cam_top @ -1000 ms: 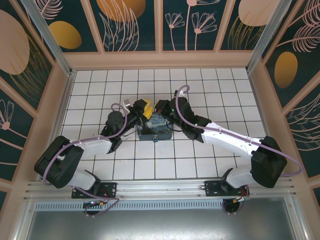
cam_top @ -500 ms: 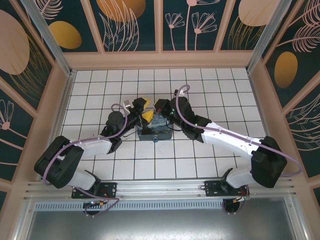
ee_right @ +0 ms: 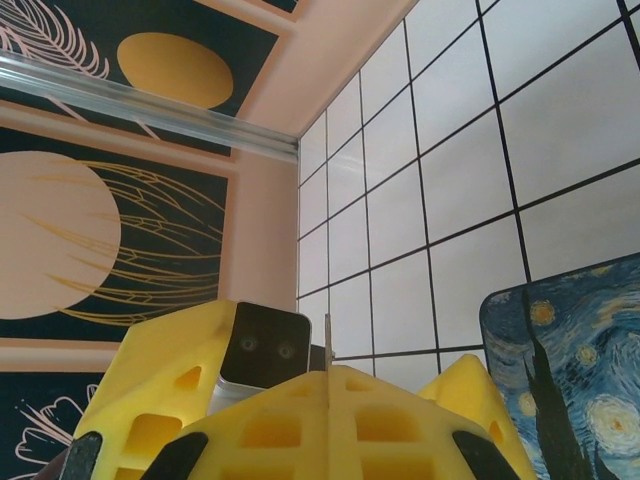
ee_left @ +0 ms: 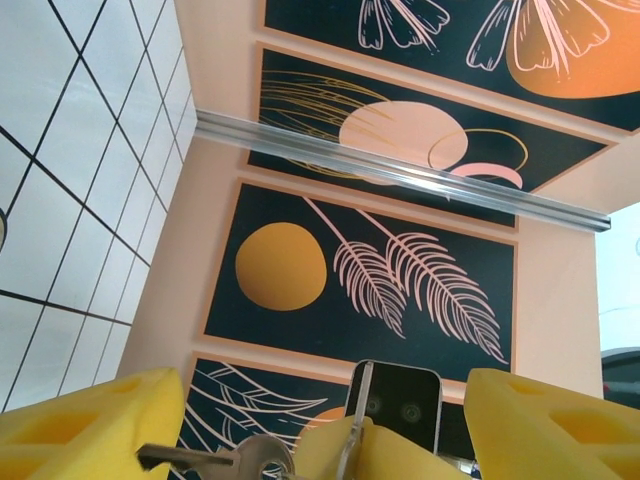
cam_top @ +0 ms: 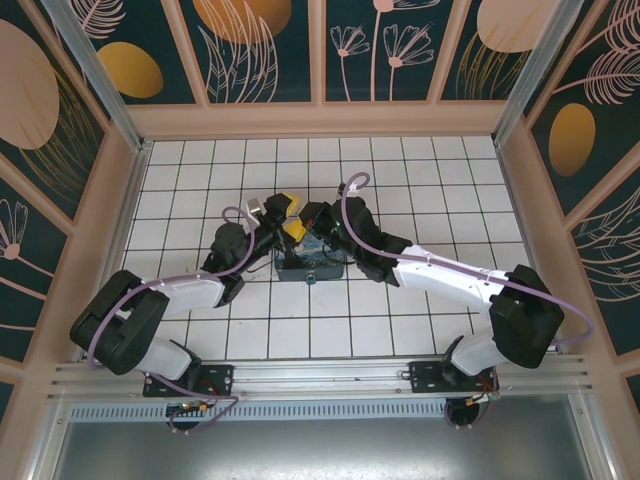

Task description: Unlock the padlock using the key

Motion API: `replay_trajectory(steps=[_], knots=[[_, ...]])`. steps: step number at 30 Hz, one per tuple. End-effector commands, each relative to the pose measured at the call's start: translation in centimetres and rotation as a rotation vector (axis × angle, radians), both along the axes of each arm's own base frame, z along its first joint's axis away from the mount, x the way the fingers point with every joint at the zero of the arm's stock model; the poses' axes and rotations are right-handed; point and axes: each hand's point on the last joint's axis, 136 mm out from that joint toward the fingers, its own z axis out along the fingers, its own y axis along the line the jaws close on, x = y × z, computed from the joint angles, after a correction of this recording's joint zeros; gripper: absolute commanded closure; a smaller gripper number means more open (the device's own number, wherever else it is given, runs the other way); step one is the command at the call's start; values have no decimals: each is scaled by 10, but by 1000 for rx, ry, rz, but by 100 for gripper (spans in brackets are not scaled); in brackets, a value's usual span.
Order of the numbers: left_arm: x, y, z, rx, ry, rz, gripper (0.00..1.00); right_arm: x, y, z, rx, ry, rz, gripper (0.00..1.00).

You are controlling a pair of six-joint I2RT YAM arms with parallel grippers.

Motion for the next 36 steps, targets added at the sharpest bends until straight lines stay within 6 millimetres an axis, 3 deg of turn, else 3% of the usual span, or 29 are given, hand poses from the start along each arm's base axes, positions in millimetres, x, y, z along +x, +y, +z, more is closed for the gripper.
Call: replay_trajectory(steps=[1, 19, 36], knots=[[2, -2, 20, -53, -51, 5, 26, 0, 8, 6, 57, -7, 13, 100], [1, 4, 8, -35, -34, 31, 45, -4, -11, -7, 52, 18, -32, 100], [2, 7, 0, -7, -23, 49, 46, -8, -21, -4, 52, 8, -47, 100]])
